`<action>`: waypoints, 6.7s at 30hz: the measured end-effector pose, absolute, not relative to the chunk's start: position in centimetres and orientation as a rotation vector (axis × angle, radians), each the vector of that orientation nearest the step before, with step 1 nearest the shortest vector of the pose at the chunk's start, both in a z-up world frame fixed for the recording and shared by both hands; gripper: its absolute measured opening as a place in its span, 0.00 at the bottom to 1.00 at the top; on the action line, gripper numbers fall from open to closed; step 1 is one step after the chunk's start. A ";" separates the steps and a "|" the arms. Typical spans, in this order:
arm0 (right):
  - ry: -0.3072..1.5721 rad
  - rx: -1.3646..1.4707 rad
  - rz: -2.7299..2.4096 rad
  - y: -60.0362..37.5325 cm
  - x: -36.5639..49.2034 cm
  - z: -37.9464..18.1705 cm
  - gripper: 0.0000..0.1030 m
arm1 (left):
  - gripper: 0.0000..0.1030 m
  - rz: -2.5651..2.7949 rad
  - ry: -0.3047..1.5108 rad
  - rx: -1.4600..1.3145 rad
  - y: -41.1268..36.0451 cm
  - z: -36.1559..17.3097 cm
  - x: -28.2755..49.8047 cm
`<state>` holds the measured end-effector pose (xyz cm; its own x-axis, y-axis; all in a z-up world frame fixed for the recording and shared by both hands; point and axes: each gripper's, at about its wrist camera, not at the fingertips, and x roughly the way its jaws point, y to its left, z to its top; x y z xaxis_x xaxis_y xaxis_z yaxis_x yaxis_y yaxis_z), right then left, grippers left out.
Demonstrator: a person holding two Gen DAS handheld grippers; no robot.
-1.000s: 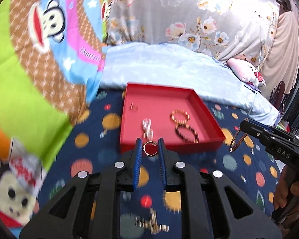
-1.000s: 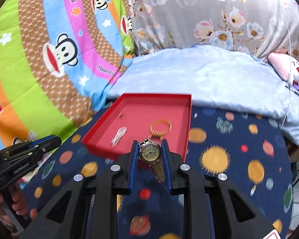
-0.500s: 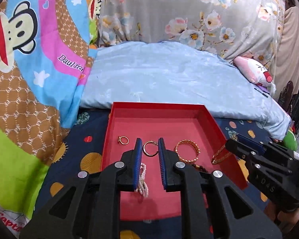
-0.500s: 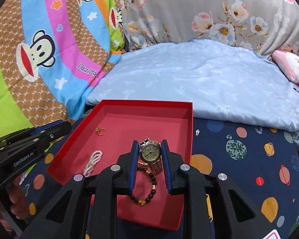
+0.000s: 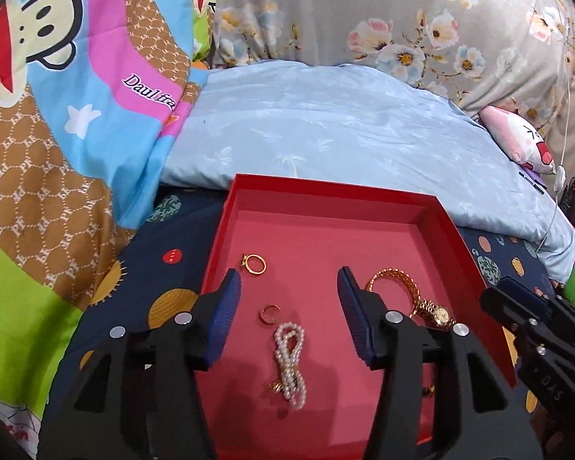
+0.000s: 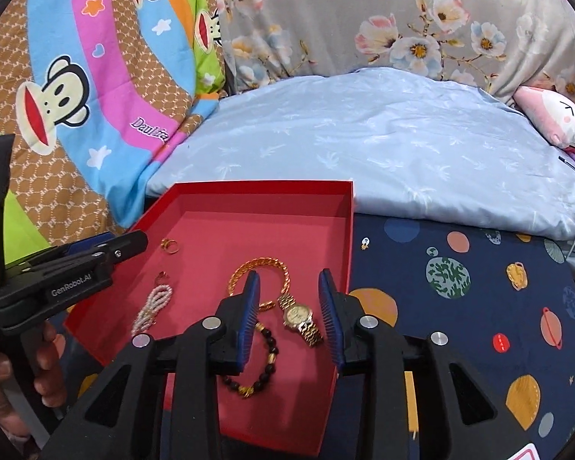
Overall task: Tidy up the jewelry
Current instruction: 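Carry ring and gold watch into the red tray and open both tools, then return both tools to the bed and grasp a silver ring with the right tool, then grasp a gold hoop earring with the left tool while the right holds the silver ring, then carry earring and silver ring into the red tray and open both tools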
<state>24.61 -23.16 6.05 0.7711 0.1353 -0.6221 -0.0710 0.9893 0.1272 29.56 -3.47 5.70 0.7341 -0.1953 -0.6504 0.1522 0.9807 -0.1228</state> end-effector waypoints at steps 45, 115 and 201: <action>0.859 0.186 0.203 -17.8 2.5 0.2 0.39 | 0.52 -0.200 0.865 -0.098 2.3 -0.4 6.4; 0.827 0.294 0.179 -20.8 2.0 0.4 0.20 | 0.54 -0.243 0.890 -0.134 0.6 1.4 7.3; 0.736 0.241 0.227 -23.0 30.8 8.5 0.20 | 0.20 -0.283 0.799 -0.105 -3.5 8.2 31.6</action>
